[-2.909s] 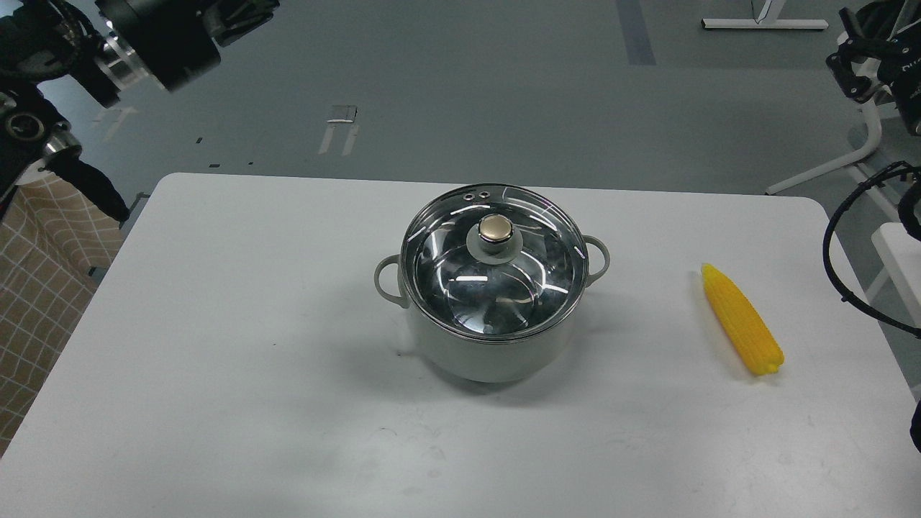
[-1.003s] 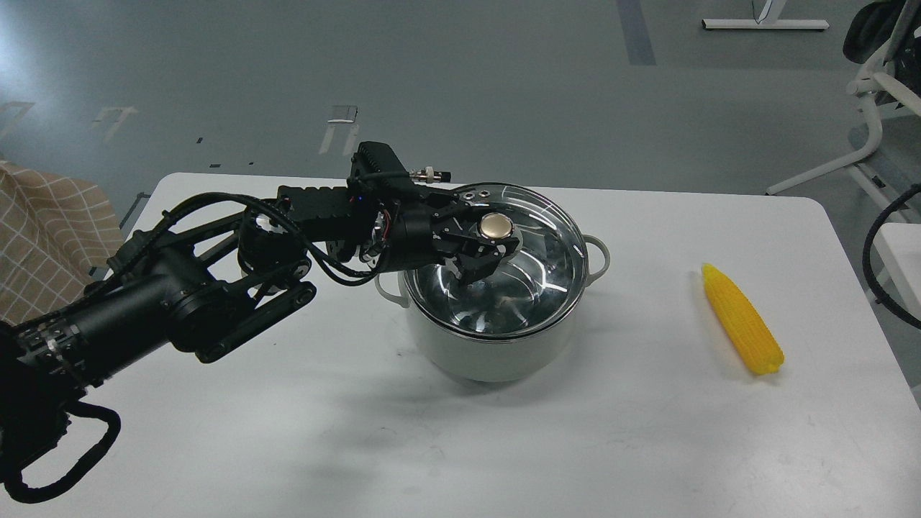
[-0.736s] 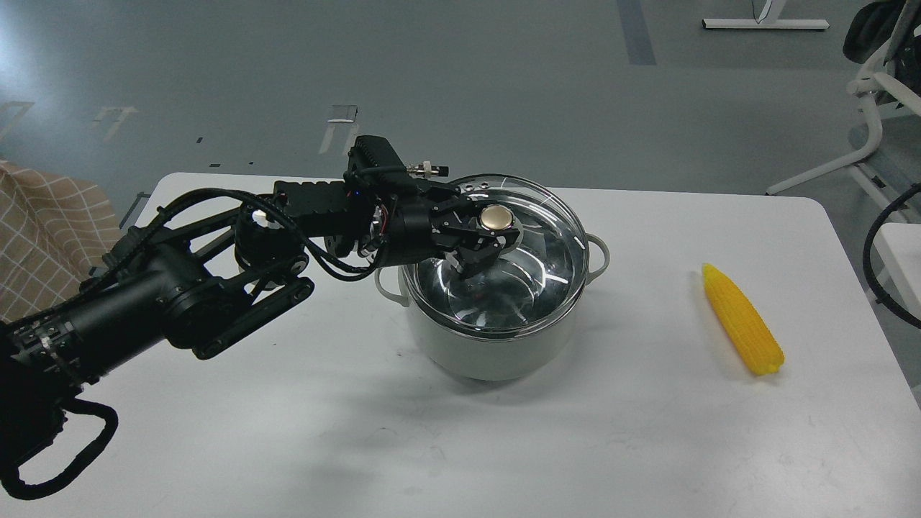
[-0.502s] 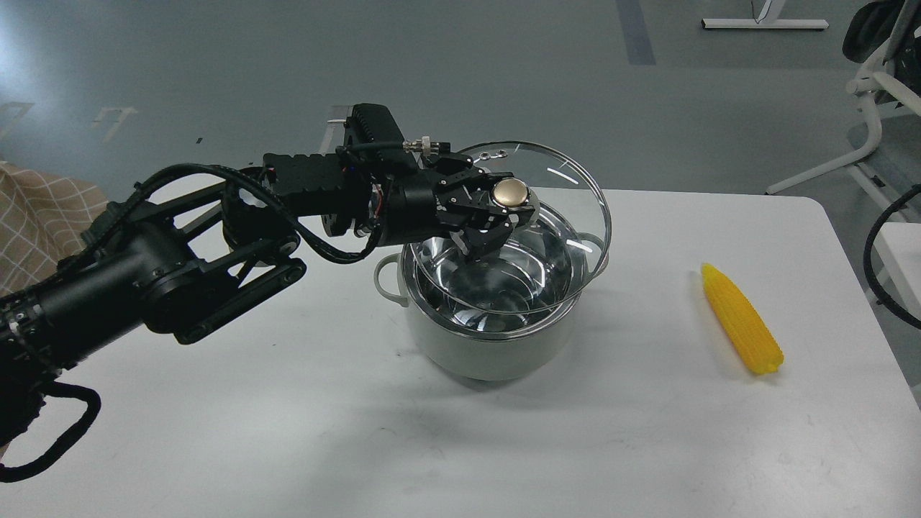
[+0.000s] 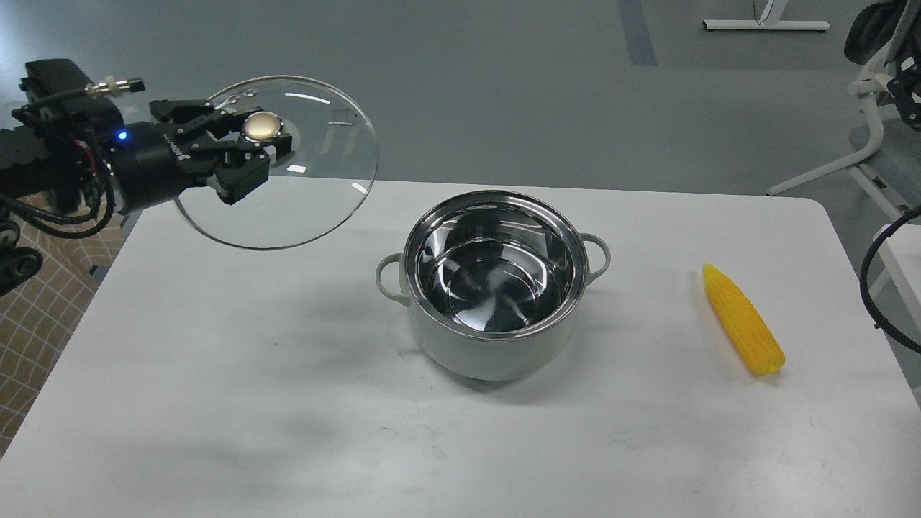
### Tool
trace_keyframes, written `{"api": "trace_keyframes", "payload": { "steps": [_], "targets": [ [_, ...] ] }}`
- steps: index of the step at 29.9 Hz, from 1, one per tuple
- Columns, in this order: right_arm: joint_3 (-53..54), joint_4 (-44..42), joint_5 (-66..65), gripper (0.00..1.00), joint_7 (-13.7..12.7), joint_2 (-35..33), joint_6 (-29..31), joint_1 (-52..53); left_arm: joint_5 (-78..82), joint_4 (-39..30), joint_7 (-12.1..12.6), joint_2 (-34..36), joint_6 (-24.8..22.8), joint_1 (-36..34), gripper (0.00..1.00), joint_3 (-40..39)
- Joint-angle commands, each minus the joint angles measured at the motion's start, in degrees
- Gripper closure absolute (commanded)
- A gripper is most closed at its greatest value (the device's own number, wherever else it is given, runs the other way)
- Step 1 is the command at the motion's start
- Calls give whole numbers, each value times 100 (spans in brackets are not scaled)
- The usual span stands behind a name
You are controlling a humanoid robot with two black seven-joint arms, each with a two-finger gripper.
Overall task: Open pot and put corn in
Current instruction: 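Lift the glass lid off the pot with the left gripper and carry it aside, then lower the glass lid onto the table and release it with the left gripper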
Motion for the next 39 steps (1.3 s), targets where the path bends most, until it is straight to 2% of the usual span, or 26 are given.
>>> {"api": "trace_keyframes", "payload": {
  "steps": [1, 7, 15, 20, 25, 34, 35, 37, 38, 39],
  "targets": [
    [11, -3, 3, 0, 0, 6, -1, -29, -96, 182, -97, 221, 368, 697, 71, 2],
    [-24, 6, -6, 0, 9, 6, -1, -3, -131, 814, -71, -59, 720, 1454, 71, 3],
    [-33, 6, -6, 0, 0, 6, -1, -12, -131, 1281, -62, -693, 738, 1701, 71, 11],
    [-33, 6, -6, 0, 0, 24, -1, -12, -122, 1694, -70, -1105, 931, 1763, 71, 11],
    [-33, 6, -6, 0, 0, 50, -1, -12, -122, 2029, -106, -1247, 1160, 1920, 70, 20],
    [-51, 59, -6, 0, 0, 103, -1, -3, -140, 2240, -106, -1458, 1195, 2105, 67, 11],
    [-51, 59, -6, 0, 0, 103, -1, -3, -166, 2240, -106, -1458, 1204, 2105, 65, 11],
    [-59, 85, -15, 0, 0, 112, -1, -3, -245, 2240, -106, -1449, 1204, 2105, 54, 11],
    [-59, 102, -15, 0, 0, 121, -1, -3, -289, 2240, -114, -1440, 1204, 2105, 38, 20],
    [-59, 102, -15, 0, 0, 138, -1, -3, -307, 2240, -115, -1440, 1204, 2105, 32, 20]
  ]
}}
